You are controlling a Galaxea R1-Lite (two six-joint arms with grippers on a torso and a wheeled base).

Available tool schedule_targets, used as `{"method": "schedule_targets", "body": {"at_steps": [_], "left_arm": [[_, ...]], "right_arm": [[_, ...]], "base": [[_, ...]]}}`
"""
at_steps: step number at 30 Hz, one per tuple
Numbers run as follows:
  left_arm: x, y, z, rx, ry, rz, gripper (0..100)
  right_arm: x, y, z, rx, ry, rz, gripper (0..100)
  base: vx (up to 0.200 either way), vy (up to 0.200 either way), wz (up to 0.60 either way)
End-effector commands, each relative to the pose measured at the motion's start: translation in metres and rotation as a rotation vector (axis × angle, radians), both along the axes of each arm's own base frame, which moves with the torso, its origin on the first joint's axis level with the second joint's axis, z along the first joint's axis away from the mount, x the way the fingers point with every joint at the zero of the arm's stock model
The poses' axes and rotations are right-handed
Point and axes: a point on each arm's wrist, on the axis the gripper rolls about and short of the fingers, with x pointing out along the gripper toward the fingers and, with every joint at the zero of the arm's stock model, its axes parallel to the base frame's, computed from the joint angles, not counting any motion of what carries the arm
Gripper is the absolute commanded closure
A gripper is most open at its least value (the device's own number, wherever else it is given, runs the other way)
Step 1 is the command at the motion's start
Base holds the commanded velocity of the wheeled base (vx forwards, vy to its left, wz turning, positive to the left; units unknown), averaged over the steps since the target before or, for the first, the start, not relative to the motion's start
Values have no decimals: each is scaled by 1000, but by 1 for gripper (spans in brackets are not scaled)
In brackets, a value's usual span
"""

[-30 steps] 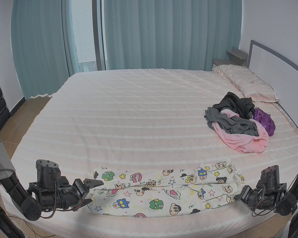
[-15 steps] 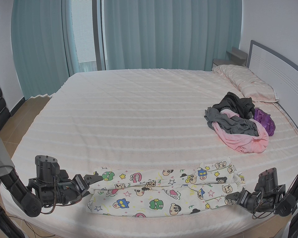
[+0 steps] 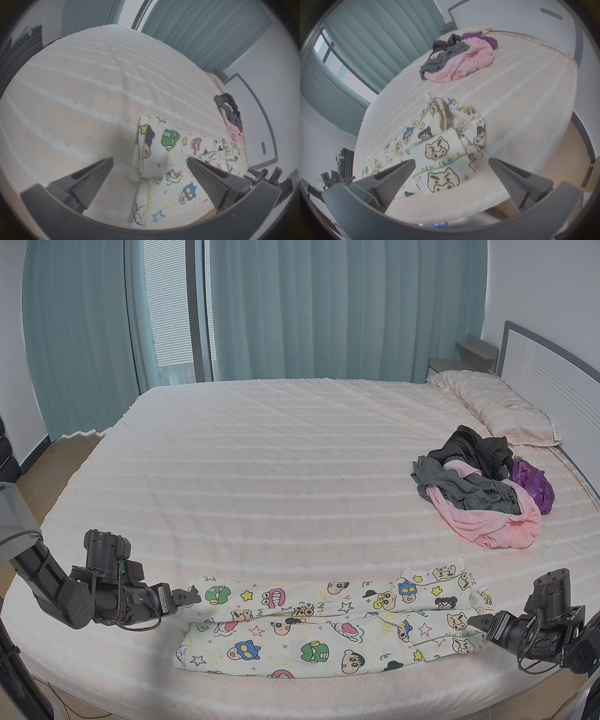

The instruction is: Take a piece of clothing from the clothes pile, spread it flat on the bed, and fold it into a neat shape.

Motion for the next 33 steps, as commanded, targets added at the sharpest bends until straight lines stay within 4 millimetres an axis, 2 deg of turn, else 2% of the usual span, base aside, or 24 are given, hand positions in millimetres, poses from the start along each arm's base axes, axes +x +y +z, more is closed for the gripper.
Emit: {"method": "schedule_targets", "body": {"at_steps": [1,6,14,21,33], "left_arm": [[23,5,-16,30,36,-15,0],[39,-1,-26,19,45,-45,0],[47,-14,-33,-19,50,-113,0],[49,-13,-53,43,77,-167,0],[50,-18,-52,33,65,-190,0]], "right_arm": [[5,0,11,-22,-70,-7,0],[10,1,15,-18,-94,-3,0],[12,2,16,-4,-99,8,0],[12,3,16,18,-97,27,0],[13,3,13,21,-85,28,0]], "base": [[0,0,0],[0,0,0],[0,0,0],[0,0,0],[0,0,0]]}}
